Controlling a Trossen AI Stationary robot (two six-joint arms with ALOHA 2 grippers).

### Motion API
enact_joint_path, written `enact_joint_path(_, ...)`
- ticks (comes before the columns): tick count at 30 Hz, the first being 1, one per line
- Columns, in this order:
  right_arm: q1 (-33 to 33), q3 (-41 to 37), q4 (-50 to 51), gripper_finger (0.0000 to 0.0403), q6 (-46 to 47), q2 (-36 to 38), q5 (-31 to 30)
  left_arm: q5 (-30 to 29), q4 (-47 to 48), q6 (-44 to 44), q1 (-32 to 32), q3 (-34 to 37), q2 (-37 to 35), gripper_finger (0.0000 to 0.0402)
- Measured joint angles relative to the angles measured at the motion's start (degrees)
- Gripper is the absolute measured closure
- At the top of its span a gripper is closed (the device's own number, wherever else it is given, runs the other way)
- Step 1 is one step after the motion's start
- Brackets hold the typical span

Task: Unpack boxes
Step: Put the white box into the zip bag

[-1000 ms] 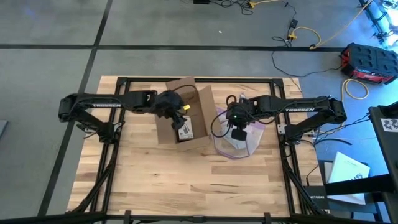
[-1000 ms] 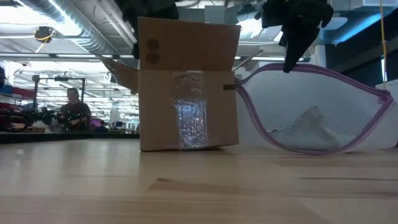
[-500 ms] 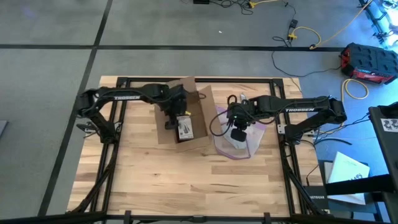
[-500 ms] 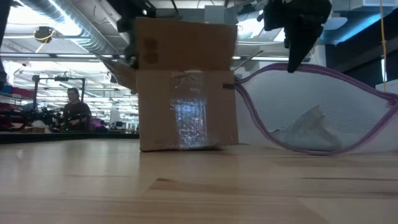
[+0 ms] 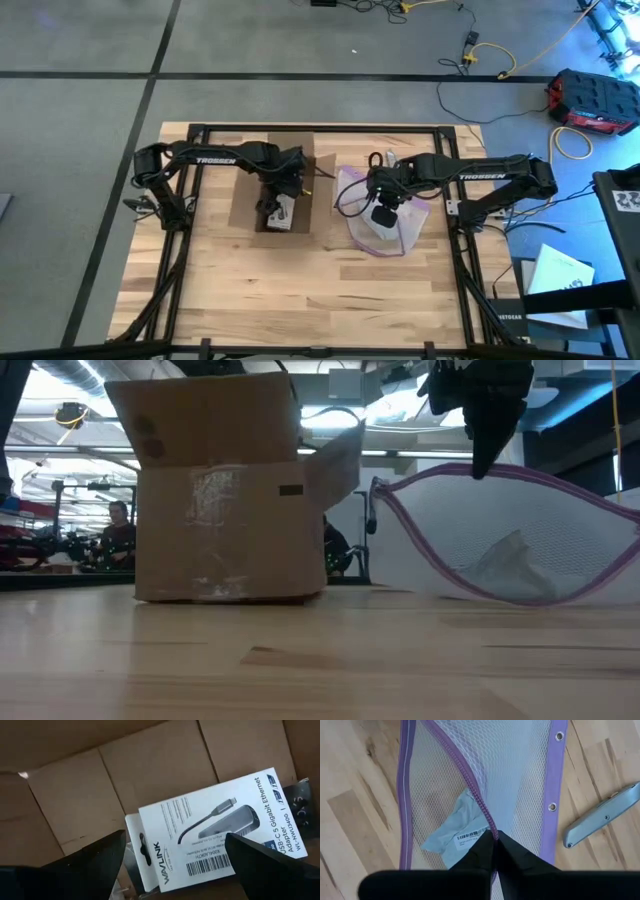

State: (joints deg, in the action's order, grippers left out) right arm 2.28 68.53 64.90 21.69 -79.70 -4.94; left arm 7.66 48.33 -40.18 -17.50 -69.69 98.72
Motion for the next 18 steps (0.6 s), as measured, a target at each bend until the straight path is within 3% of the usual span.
enact_joint_path(18, 0.0, 0.0, -0.6, 0.0403, -0.5, 0.0, -0.7, -1.2, 2.2, 13.7, 0.3, -0.1, 5.0, 0.0076)
